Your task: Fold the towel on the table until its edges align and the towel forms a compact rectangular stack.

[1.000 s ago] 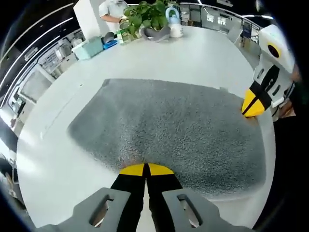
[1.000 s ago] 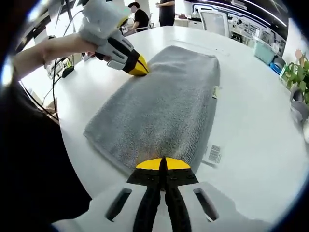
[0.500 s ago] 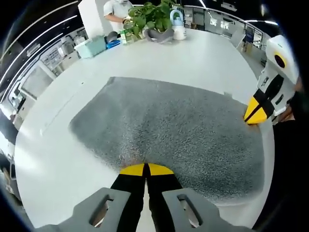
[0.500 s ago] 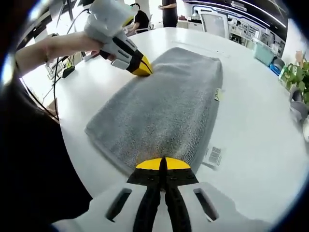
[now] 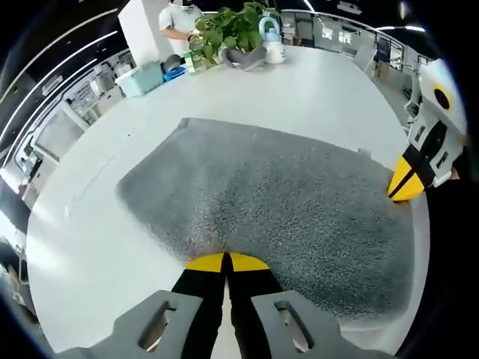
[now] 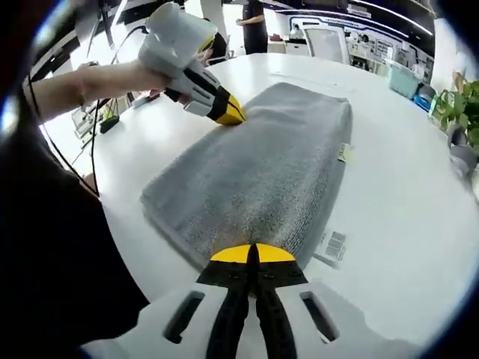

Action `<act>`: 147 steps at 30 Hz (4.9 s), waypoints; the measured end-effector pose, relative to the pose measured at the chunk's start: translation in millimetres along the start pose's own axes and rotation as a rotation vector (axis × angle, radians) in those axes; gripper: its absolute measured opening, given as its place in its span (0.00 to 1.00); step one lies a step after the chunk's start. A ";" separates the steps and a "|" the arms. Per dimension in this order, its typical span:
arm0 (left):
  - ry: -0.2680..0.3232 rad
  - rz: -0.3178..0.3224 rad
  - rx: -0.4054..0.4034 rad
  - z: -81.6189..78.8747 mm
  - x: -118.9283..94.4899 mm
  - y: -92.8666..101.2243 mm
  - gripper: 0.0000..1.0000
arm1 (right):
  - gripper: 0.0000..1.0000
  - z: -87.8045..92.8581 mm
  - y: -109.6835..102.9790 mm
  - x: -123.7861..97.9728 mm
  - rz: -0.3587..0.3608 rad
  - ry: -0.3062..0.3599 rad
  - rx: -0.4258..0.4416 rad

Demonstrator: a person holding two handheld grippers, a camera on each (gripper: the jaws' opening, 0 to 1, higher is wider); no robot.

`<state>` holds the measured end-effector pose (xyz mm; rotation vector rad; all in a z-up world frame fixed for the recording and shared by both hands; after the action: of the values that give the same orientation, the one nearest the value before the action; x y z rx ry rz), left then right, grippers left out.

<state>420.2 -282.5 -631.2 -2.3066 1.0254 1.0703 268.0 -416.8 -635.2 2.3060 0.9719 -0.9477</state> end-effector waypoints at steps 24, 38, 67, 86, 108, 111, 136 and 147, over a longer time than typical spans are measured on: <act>0.132 -0.025 0.055 4.8 -1.5 4.0 0.01 | 0.07 37.3 6.2 -59.2 0.194 -0.023 -0.449; 0.172 -0.027 0.043 5.0 -2.5 2.5 0.01 | 0.19 19.5 5.7 -39.1 0.106 -0.119 -0.924; 0.222 0.500 0.133 -15.9 -24.7 153.7 0.05 | 0.31 1.5 4.7 -24.9 0.148 -0.015 -1.202; 0.162 0.457 0.262 2.7 -9.3 153.5 0.03 | 0.28 -25.3 21.2 -25.4 0.258 0.033 -1.193; 0.220 0.434 0.289 4.4 -12.8 153.4 0.03 | 0.12 -18.5 2.3 -27.8 0.007 -0.010 -1.344; 0.249 0.494 0.323 12.2 -25.6 151.1 0.09 | 0.08 -12.3 1.7 -25.6 -0.019 -0.031 -1.294; 0.285 0.310 0.439 80.5 -80.1 121.9 0.34 | 0.04 -51.4 28.5 -46.4 -0.092 0.202 -0.368; 0.344 0.174 0.369 72.8 -78.5 105.1 0.35 | 0.04 -66.0 34.7 -50.0 -0.115 0.267 -0.058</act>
<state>270.9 -271.2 -620.9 -2.1620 1.4399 0.4893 295.8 -419.1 -549.9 2.3892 1.2343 -0.6548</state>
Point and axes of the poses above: the point that each gripper's makers call its tool centre point, and the gripper's own axes: x roughly forward along the fingers, y roughly to its right, z roughly out of its underside, the point moved 3 cm from there along -x, roughly backward along the fingers, and after that the axes turned 14 degrees about -x, right-handed, at the moved point
